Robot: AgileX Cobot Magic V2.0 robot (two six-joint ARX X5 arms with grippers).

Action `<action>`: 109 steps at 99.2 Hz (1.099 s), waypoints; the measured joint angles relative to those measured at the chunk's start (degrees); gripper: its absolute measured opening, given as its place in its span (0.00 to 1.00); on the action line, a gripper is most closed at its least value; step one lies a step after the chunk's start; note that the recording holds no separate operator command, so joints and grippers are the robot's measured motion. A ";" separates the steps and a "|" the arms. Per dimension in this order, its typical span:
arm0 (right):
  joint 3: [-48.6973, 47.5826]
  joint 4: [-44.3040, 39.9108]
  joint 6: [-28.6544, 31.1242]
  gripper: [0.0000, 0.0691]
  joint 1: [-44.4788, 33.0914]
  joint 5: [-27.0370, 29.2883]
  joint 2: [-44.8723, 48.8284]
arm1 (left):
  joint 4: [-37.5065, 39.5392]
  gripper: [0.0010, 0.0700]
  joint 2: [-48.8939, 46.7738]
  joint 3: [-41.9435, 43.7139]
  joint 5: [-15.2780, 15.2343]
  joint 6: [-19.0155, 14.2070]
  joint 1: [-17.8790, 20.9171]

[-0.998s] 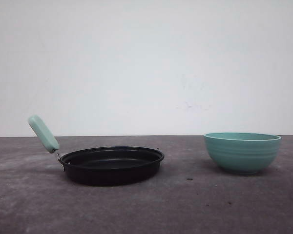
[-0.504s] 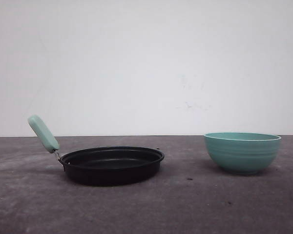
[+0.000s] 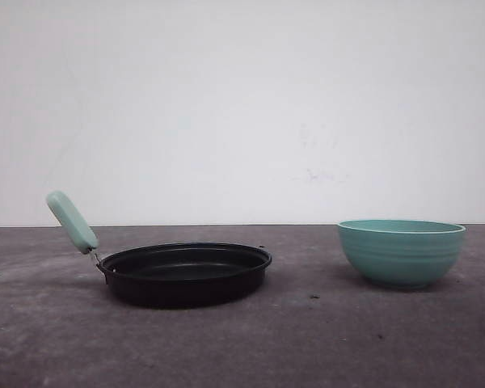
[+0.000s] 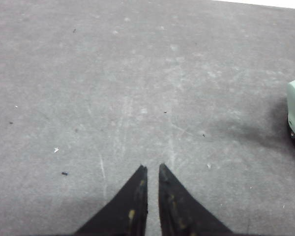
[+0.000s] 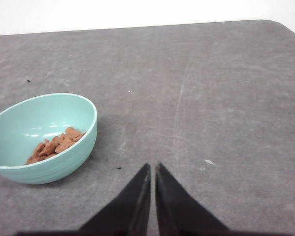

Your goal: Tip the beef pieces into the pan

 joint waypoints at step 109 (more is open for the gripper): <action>-0.02 3.21 0.00 0.02 0.00 0.04 0.00 | 1.49 0.01 0.00 -0.31 0.07 -10.67 0.00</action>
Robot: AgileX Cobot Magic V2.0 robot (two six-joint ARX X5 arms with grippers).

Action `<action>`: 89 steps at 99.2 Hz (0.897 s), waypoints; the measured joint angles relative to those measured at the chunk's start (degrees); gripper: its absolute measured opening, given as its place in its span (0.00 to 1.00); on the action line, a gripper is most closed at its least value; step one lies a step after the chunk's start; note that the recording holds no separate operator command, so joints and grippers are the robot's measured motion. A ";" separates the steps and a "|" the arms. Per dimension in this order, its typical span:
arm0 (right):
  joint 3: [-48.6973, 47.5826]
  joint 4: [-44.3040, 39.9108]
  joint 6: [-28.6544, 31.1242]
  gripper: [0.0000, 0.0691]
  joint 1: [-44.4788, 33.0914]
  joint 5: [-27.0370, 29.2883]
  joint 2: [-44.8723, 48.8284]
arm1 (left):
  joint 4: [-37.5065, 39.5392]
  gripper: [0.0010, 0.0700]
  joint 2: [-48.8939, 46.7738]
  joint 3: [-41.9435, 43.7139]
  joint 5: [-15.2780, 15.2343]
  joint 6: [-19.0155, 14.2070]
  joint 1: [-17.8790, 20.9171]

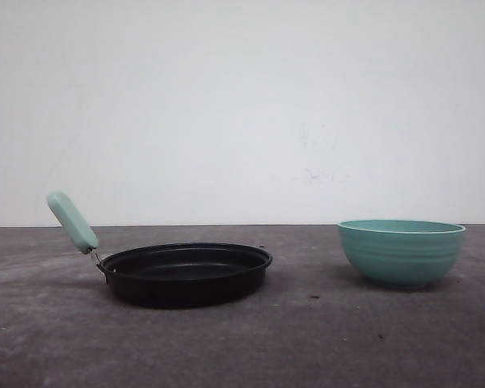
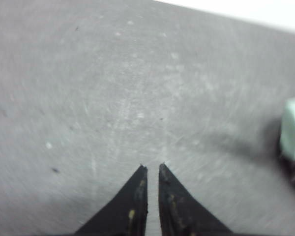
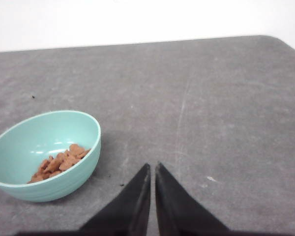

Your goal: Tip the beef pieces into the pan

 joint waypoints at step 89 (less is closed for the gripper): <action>20.63 -2.86 5.53 0.01 0.00 -2.82 10.40 | 0.57 0.01 19.71 25.07 6.99 -6.80 0.02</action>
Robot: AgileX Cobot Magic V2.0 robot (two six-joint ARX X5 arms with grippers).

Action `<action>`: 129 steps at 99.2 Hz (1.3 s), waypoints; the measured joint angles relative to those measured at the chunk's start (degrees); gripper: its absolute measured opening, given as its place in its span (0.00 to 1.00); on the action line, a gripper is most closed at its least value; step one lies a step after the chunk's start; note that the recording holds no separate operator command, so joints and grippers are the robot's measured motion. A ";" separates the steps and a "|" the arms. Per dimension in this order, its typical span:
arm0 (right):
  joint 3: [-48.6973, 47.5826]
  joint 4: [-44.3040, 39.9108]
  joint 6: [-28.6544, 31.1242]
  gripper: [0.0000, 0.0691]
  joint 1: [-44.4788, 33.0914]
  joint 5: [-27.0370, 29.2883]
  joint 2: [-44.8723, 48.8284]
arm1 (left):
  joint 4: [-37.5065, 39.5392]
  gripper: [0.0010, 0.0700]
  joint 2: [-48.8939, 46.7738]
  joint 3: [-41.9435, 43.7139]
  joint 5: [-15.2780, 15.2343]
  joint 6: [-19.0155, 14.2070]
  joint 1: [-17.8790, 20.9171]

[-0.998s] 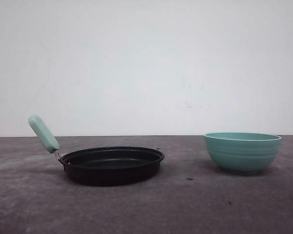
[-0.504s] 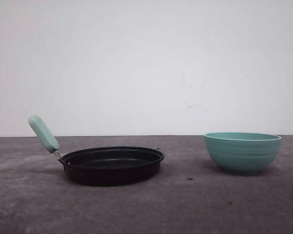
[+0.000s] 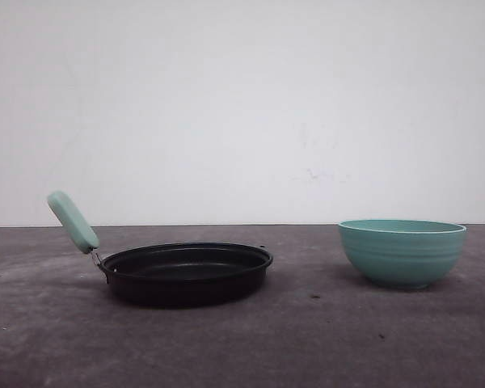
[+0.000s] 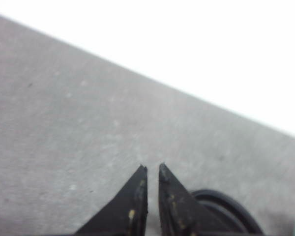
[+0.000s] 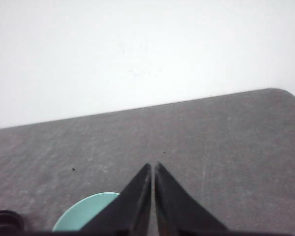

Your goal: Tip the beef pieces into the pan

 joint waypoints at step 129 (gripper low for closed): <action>38.82 -28.59 -4.28 0.82 0.00 -10.67 36.79 | -2.27 0.74 38.29 20.06 13.99 -7.32 -5.42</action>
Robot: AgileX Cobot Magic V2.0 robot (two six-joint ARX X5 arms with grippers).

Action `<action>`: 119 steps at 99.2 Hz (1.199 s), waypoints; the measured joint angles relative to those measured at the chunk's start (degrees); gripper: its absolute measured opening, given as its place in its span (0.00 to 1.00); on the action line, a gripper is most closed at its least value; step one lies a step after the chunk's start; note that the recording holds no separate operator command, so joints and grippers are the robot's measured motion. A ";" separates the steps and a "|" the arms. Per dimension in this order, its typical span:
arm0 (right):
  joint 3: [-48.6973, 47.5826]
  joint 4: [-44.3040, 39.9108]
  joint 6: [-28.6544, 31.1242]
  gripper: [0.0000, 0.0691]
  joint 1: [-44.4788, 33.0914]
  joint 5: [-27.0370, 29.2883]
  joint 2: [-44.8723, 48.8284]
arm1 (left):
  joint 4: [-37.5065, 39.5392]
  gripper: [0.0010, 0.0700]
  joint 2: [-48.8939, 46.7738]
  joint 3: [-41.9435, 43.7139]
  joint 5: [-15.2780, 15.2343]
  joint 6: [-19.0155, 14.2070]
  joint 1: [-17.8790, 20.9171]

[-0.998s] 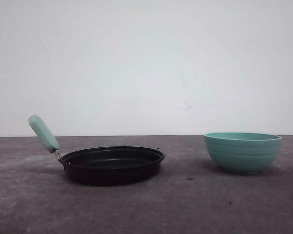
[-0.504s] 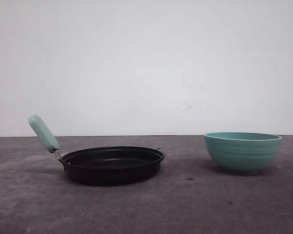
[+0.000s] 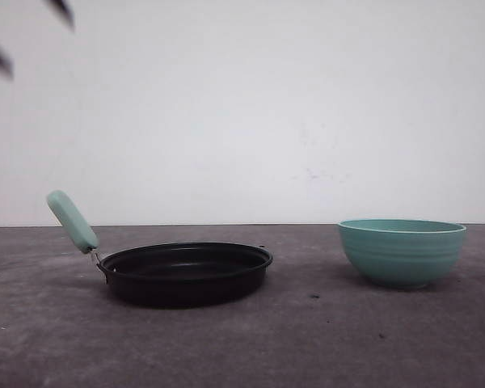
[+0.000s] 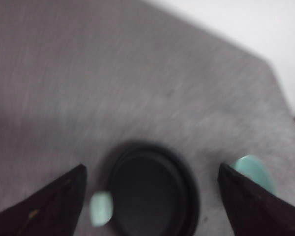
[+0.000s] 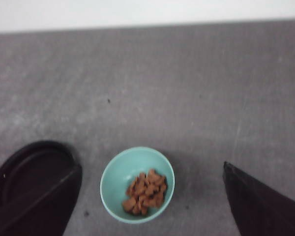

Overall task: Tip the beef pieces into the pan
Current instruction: 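Grasp the pale green pan handle with the left gripper and lift the pan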

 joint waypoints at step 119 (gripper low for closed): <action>0.00 -7.19 -1.25 0.77 0.00 -0.13 0.59 | 23.67 0.07 24.46 -13.11 -0.59 -15.08 -6.36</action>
